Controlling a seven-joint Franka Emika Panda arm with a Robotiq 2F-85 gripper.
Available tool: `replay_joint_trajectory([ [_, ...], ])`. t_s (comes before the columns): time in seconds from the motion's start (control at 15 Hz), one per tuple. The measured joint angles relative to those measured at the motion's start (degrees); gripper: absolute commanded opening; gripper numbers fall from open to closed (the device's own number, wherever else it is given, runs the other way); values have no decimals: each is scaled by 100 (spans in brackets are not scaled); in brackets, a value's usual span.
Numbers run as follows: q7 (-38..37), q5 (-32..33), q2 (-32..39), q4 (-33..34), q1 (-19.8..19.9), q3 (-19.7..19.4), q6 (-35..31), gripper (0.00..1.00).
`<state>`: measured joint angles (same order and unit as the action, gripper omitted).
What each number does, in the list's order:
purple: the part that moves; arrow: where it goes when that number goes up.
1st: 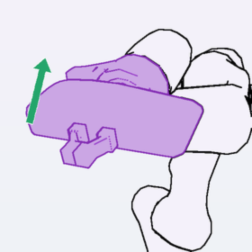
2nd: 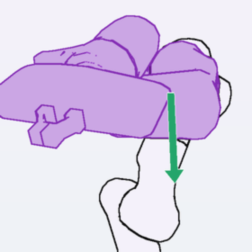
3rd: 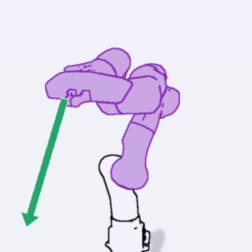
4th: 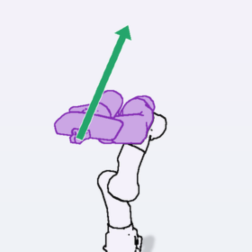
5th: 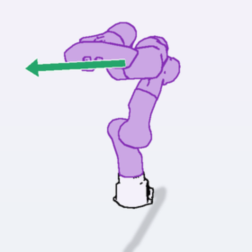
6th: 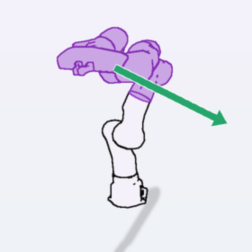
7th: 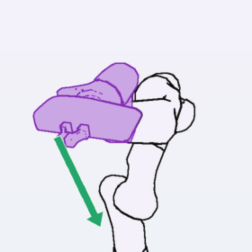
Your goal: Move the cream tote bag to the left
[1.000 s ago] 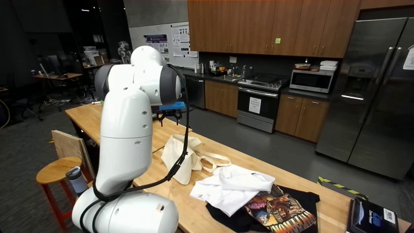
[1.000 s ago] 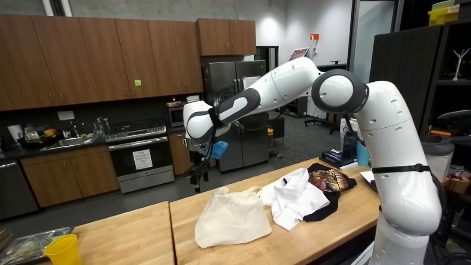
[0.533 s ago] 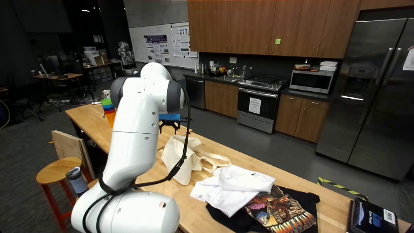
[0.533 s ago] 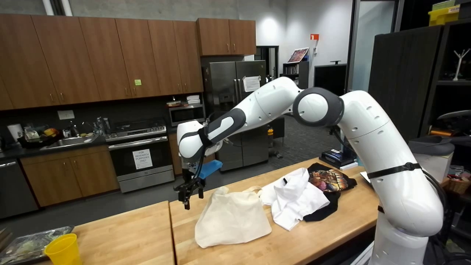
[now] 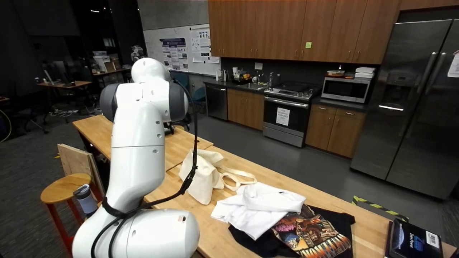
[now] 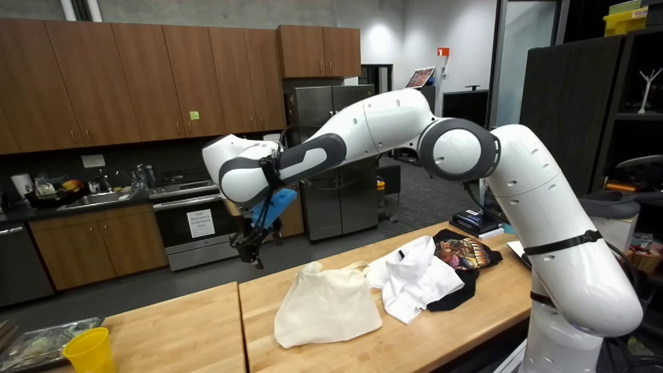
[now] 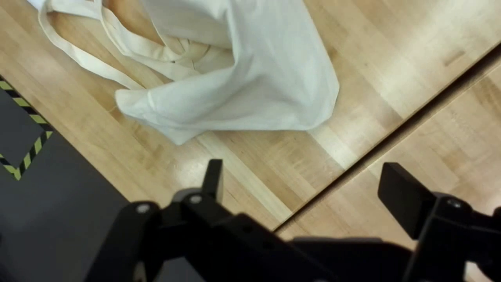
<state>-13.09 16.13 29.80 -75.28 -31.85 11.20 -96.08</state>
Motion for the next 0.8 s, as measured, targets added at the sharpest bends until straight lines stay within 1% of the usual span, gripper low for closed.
replay_joint_trajectory([
  [0.07,2,-2,-8,145,-78,28,345,100],
  [0.2,14,-10,-17,257,-152,87,809,100],
  [0.27,33,-10,-27,238,-163,106,953,100],
  [0.4,81,-10,-101,51,-148,116,977,100],
  [0.6,118,40,-402,-624,-42,106,622,100],
  [0.8,53,136,-804,-1546,181,58,-299,100],
])
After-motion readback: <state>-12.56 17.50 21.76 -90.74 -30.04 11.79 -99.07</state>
